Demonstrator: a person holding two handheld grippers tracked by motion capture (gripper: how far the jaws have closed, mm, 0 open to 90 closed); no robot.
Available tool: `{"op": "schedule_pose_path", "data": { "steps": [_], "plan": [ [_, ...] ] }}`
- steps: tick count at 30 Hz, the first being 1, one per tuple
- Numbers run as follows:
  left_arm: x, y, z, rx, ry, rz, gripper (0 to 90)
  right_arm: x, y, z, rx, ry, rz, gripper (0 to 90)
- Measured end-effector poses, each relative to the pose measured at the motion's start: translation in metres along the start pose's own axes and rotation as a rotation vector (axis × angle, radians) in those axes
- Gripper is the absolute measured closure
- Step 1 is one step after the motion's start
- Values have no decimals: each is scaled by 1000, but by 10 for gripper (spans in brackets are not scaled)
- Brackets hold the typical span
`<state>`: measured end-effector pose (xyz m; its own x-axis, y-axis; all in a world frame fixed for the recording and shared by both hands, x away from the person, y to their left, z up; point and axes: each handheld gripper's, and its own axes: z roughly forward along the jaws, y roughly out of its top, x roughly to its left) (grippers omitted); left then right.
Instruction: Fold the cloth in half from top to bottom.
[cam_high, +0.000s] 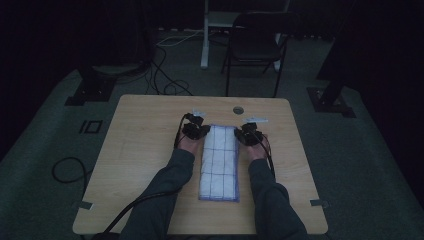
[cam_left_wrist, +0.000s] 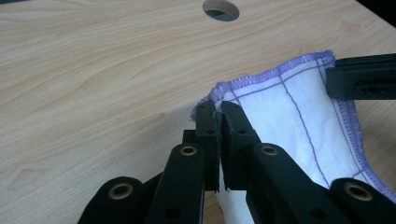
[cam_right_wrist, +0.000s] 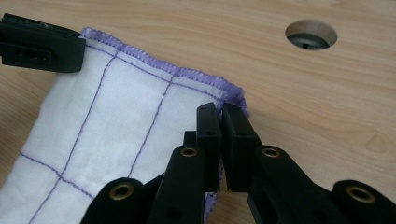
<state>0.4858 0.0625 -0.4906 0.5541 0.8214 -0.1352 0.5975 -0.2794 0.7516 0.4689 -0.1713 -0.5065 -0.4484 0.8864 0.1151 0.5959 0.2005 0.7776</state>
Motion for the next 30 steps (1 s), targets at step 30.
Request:
{"op": "schedule_pose_path", "data": {
  "steps": [30],
  "plan": [
    [-7, 4, -42, -134, -73, 7, 873, 11, 12, -47, -114, 36, -78, 873]
  ]
}}
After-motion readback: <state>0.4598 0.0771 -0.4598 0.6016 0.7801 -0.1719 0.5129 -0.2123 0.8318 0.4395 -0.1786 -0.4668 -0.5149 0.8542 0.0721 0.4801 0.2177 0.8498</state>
